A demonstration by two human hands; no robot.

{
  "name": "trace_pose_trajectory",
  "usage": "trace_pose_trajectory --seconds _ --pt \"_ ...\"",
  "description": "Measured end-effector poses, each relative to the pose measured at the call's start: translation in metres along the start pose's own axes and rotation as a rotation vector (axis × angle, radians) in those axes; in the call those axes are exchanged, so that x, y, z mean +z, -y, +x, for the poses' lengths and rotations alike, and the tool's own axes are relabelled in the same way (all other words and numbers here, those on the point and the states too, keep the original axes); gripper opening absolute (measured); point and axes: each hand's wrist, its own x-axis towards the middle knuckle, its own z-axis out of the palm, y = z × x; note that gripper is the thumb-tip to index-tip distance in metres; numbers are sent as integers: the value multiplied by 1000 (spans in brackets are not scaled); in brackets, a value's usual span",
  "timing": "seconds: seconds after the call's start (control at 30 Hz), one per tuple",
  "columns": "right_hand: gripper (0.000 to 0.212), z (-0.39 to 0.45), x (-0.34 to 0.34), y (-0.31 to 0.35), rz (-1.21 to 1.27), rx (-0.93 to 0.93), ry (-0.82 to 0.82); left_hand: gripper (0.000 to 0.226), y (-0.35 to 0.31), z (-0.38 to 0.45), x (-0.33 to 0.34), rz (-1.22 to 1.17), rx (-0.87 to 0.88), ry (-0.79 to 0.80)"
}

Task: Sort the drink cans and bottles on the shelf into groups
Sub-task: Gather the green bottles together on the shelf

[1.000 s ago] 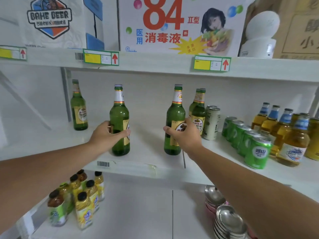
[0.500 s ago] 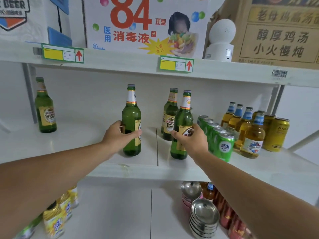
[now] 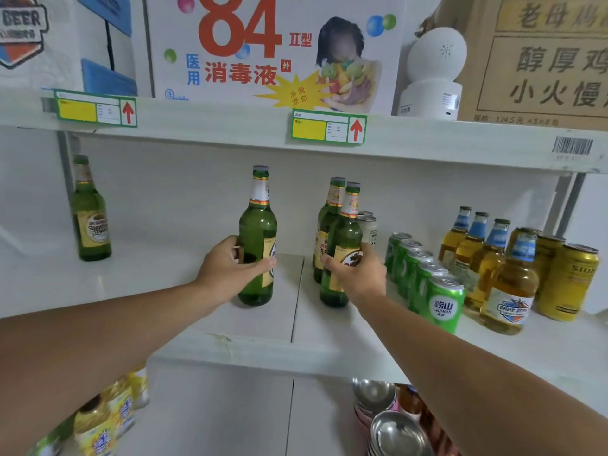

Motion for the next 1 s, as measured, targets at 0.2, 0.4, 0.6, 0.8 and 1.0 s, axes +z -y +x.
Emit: trace_pose_trajectory --seconds 0.2,0.4,0.6,0.8,1.0 --pt "55 11 12 -4 -10 -4 -5 49 3 5 -1 -2 -9 6" --pt "88 29 24 -19 -75 -12 2 47 12 8 0 -2 -19 33" --pt "77 27 22 -19 -97 -32 25 49 19 12 3 9 -31 61" --pt "85 7 1 -17 -50 -41 108 50 9 10 23 -13 -25 127" --pt "98 -2 -26 -23 -88 30 156 52 -6 -1 61 4 17 182"
